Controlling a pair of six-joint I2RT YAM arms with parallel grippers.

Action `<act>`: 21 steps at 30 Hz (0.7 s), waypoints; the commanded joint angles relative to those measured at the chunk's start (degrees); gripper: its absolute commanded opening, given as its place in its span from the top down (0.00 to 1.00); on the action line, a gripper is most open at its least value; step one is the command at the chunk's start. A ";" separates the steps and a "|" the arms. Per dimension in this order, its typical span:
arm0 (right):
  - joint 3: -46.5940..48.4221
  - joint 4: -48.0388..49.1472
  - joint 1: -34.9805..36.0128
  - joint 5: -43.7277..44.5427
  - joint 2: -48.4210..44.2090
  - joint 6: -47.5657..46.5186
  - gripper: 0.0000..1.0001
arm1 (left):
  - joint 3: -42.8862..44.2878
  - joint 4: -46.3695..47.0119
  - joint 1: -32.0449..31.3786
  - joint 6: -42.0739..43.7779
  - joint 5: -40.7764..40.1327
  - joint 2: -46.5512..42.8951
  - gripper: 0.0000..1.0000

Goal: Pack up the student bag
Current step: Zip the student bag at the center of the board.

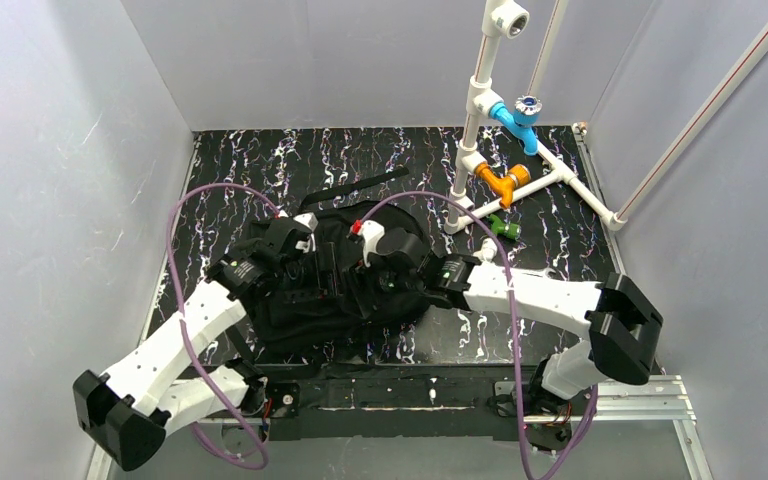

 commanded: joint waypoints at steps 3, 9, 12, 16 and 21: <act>-0.24 6.98 1.21 -0.31 2.62 -0.35 0.27 | 2.90 -0.65 0.04 1.17 3.73 6.61 0.49; -1.88 10.86 1.94 0.51 4.52 0.06 0.30 | 3.36 -3.20 0.03 -0.50 2.63 10.78 0.52; -1.67 9.64 2.52 3.07 5.31 -0.89 0.31 | 3.81 -4.53 0.04 -0.34 0.86 10.58 0.55; -2.67 10.44 2.54 3.74 5.54 -1.79 0.33 | 3.80 -5.07 0.04 0.98 -1.88 8.78 0.81; -3.92 14.66 3.74 5.84 6.52 -1.52 0.35 | 3.64 -4.59 0.04 1.17 -4.87 6.65 1.00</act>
